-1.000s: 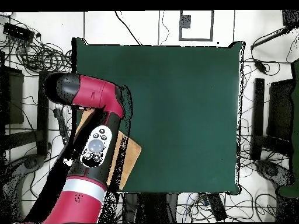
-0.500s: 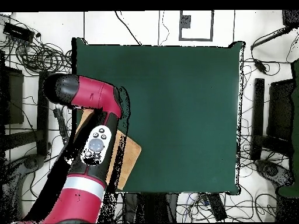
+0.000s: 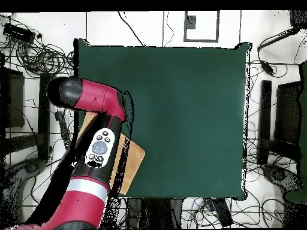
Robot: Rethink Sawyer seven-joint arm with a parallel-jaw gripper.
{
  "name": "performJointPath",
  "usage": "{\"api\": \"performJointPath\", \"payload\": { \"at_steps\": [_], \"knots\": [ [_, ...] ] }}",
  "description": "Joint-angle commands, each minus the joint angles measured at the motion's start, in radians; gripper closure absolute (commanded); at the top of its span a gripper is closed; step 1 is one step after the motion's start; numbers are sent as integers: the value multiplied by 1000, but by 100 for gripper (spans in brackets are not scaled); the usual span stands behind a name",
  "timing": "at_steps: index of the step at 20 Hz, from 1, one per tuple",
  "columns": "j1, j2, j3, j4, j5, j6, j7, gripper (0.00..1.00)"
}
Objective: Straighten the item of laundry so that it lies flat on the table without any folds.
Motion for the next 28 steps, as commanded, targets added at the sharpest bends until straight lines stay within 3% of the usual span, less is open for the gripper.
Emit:
{"api": "performJointPath", "payload": {
  "at_steps": [1, 6, 12, 15, 17, 20, 23, 26, 28],
  "knots": [
    [-4, 31, 132, 102, 1, 38, 132, 0],
    [-55, -92, 86, 94, -72, 285, 62, 0],
    [-139, -262, -1, 29, -264, 569, -140, 0],
    [-197, -306, 29, 32, -336, 607, -243, 0],
    [-227, -323, 58, 85, -370, 549, -285, 0],
    [-237, -324, 92, 268, -377, 324, -247, 0],
    [-226, -288, 116, 411, -366, 71, -108, 0],
    [-221, -255, 145, 486, -334, -128, 14, 0],
    [-218, -247, 160, 516, -299, -176, 66, 0]
  ]
}}
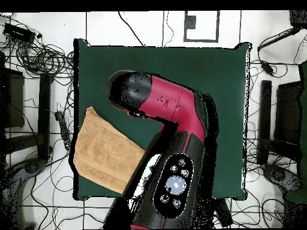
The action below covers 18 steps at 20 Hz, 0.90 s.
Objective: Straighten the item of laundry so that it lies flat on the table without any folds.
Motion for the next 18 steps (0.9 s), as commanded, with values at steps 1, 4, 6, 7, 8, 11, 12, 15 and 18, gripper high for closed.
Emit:
{"api": "performJointPath", "payload": {
  "at_steps": [1, 4, 6, 7, 8, 11, 12, 15, 18],
  "knots": [
    [37, 100, 165, 332, 39, -276, 103, 0],
    [41, 93, 178, 381, 58, -291, 108, 0],
    [41, 83, 186, 413, 45, -325, 82, 0],
    [34, 72, 199, 434, 44, -346, 67, 0],
    [23, 59, 218, 459, 50, -368, 53, 0],
    [5, 31, 246, 497, 53, -372, 29, 0],
    [6, 27, 245, 497, 49, -357, 28, 0],
    [0, 10, 256, 506, 49, -321, 30, 0],
    [2, -6, 257, 516, 54, -298, 47, 0]
  ]
}}
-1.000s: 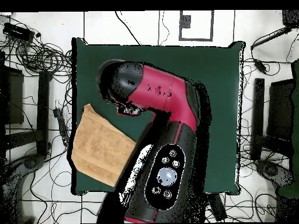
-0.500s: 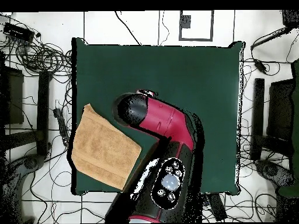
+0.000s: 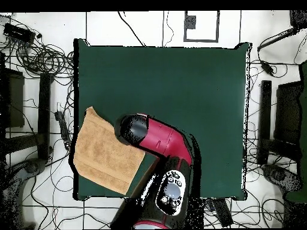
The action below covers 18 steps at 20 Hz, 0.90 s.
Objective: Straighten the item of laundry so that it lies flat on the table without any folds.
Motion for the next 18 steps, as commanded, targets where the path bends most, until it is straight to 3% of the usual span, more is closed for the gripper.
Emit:
{"api": "performJointPath", "payload": {
  "at_steps": [1, 8, 18],
  "knots": [
    [-2, -7, 168, 171, 41, 58, 39, 0],
    [-82, 76, 234, 152, -20, -149, -58, 0],
    [-110, 149, 313, 181, -14, -299, 15, 0]
  ]
}}
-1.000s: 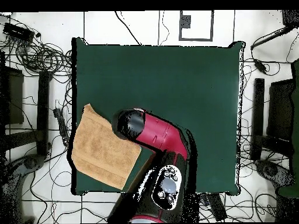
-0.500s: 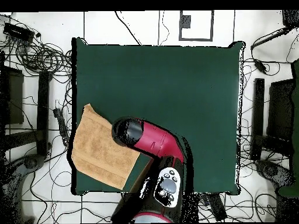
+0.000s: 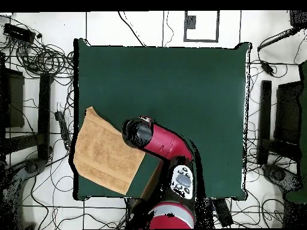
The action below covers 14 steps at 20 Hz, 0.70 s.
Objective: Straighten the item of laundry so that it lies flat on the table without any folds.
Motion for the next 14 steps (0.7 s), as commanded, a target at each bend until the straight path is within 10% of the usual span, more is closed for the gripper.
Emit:
{"api": "performJointPath", "payload": {
  "at_steps": [1, 8, 14],
  "knots": [
    [-6, 113, 184, 106, -6, -113, 31, 0],
    [-39, 157, 317, 154, 60, -201, 111, 0],
    [87, 56, 124, 89, 7, -8, 101, 0]
  ]
}}
